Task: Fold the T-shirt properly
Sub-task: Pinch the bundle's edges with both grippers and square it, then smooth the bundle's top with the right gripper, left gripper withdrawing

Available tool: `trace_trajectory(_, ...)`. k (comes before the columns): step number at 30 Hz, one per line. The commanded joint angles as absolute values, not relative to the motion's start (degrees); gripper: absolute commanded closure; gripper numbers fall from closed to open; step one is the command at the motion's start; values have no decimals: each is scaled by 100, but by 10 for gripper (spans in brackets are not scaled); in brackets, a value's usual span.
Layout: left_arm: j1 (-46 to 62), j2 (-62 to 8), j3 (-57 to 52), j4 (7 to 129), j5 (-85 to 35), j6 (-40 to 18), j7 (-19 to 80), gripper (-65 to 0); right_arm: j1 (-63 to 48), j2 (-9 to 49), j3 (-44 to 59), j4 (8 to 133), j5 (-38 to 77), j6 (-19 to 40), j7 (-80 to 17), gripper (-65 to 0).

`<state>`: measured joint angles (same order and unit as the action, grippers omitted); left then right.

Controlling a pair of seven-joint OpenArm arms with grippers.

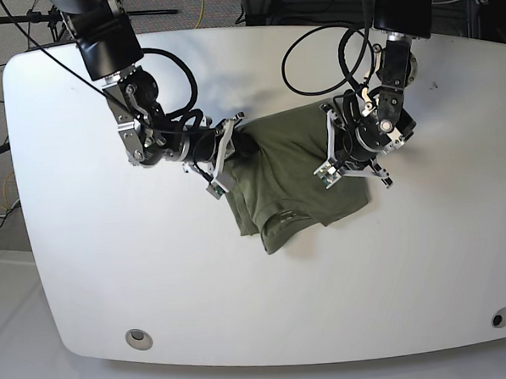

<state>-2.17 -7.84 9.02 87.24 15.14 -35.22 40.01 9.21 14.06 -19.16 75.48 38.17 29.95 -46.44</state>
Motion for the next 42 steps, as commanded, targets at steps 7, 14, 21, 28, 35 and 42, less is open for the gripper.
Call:
trace_trajectory(7,-611,-840,875,8488,1745,-3486,4268,0,338,1455,-1367,8374,3653,3002,-5059,0)
trace_trajectory(14,-769,-848,875,8629,1763,-3495,4268,0,-13,1455,-971,9332,3635,2967,-5499,0)
trace_trajectory(21,-813,-1015,875,8989,1763,-3495,4268,0,-75,1411,-769,10141,3653,2967,-5895,0)
trace_trajectory(28,-769,-1059,664,9798,1763,-3495,4277,0,-31,1095,-813,10536,3653,2958,-6149,0)
trace_trajectory(35,-567,-1051,57,10677,1771,-3495,4295,0,277,760,-1341,10501,3618,2949,-6360,0)
trace_trajectory(42,-268,-1024,-681,11055,1763,-3495,4295,0,646,637,-2123,10202,3618,2809,-6352,0)
